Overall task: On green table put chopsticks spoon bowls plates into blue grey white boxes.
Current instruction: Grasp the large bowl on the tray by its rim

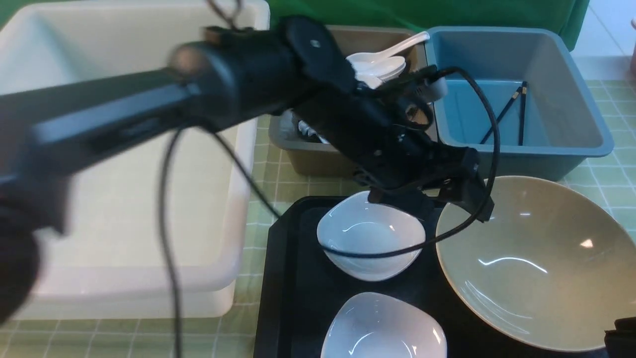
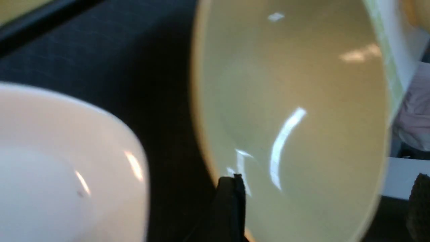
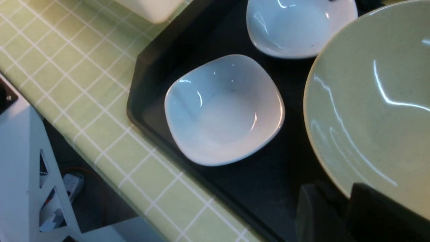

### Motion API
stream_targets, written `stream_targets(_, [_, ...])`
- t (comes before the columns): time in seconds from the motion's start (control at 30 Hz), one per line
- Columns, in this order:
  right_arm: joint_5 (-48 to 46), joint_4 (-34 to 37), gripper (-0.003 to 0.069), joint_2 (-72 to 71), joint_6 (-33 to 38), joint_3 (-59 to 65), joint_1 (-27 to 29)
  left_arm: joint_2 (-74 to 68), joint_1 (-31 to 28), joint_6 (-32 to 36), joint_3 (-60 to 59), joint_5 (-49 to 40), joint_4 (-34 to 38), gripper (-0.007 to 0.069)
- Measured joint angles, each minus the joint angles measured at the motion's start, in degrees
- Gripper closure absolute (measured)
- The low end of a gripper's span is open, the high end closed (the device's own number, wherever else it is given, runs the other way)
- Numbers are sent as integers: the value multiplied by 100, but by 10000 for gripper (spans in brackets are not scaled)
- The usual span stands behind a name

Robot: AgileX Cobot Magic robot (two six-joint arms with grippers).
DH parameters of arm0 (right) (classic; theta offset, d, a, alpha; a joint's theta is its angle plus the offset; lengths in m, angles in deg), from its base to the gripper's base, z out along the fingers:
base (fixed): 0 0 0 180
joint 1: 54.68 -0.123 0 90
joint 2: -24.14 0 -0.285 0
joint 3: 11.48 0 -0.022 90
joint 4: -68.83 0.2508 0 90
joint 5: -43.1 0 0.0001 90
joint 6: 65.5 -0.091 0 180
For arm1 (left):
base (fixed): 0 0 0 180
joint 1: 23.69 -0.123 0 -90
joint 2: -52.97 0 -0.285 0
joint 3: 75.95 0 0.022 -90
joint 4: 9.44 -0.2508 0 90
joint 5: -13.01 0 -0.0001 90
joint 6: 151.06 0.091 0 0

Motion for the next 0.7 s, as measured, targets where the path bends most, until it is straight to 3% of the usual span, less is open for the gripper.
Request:
stream_targets(0.17, [-21,0,507,0,0,0,0,-560,0,-296,454,-142,-412,29])
stream_targets(0.33, [-10,-19,506,0,0,6,0,-880,0,-165,512,-215,-236,143])
stream_targets(0.4, [16,-62,504,0,0,6,0,-985,0,101,512,-293,-44,231])
stream_targets(0.57, [51,-147,498,0,0,6,0,-1057,0,378,512,-345,175,542])
stream_targets(0.7, [91,-153,496,0,0,6,0,-1076,-6,435,779,-548,90,608])
